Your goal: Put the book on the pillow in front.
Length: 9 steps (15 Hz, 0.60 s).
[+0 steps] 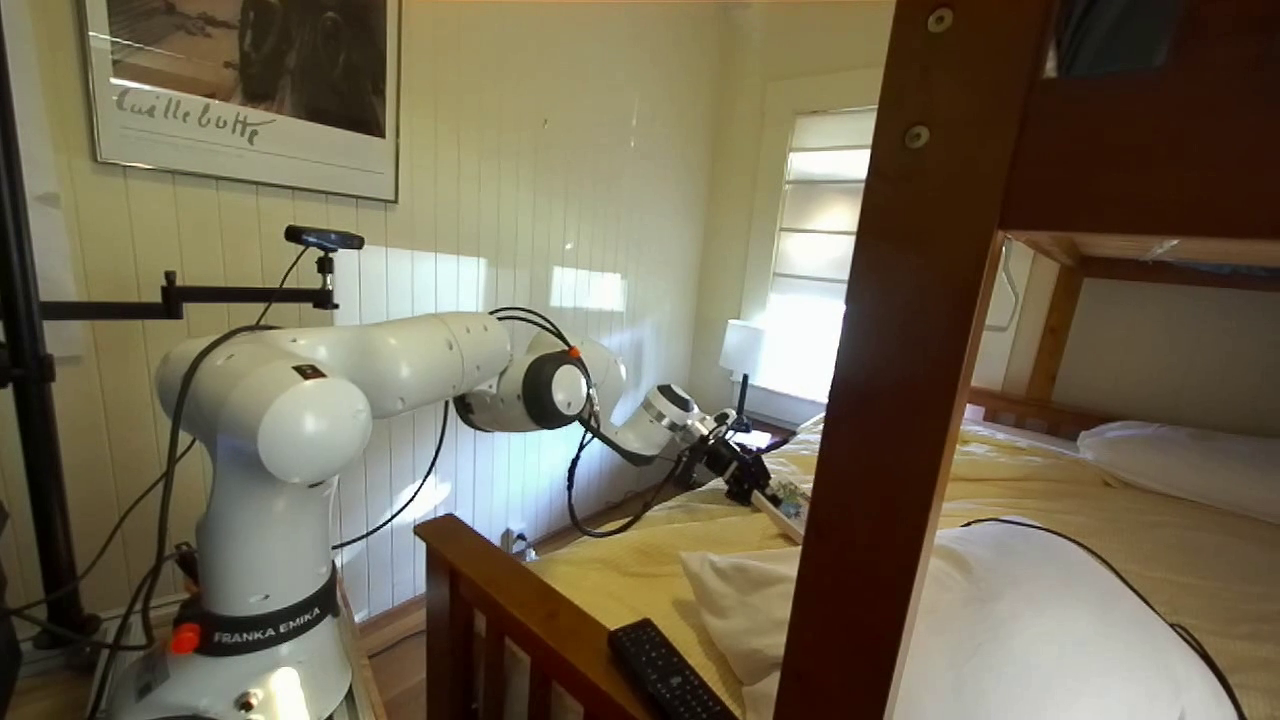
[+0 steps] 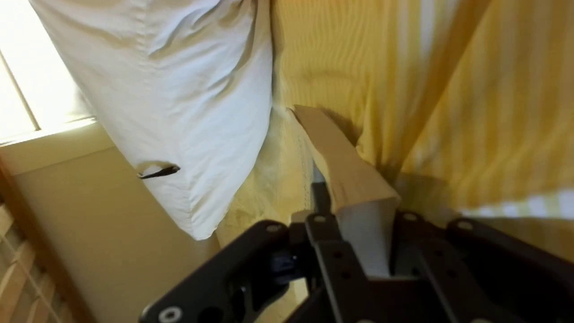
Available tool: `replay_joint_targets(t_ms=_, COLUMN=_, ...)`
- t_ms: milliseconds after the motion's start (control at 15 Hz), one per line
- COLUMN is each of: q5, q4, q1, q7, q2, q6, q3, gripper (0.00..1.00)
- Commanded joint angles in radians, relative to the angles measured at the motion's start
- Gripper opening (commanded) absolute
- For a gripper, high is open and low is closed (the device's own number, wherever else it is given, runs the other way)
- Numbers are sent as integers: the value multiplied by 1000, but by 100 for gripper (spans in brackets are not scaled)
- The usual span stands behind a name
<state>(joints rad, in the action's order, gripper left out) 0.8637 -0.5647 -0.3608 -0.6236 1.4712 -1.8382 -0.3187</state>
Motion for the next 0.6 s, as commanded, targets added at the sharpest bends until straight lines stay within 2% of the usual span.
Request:
replay_joint_targets(t_ms=0, q5=59, q4=-8, q1=-77, q7=-96, q2=-59, q6=46, q3=-70, gripper=6)
replay_joint_targets(t_ms=133, q5=70, q4=-30, q1=-113, q7=-126, q2=-90, q6=96, q3=-108, gripper=6)
replay_joint_targets(t_ms=333, q5=65, q4=-52, q1=-131, q7=-178, q2=-129, q6=193, q3=-160, gripper=6)
replay_joint_targets(t_ms=533, q5=30, q4=-74, q1=-124, q7=-188, q2=-167, q6=271, q3=-153, gripper=6)
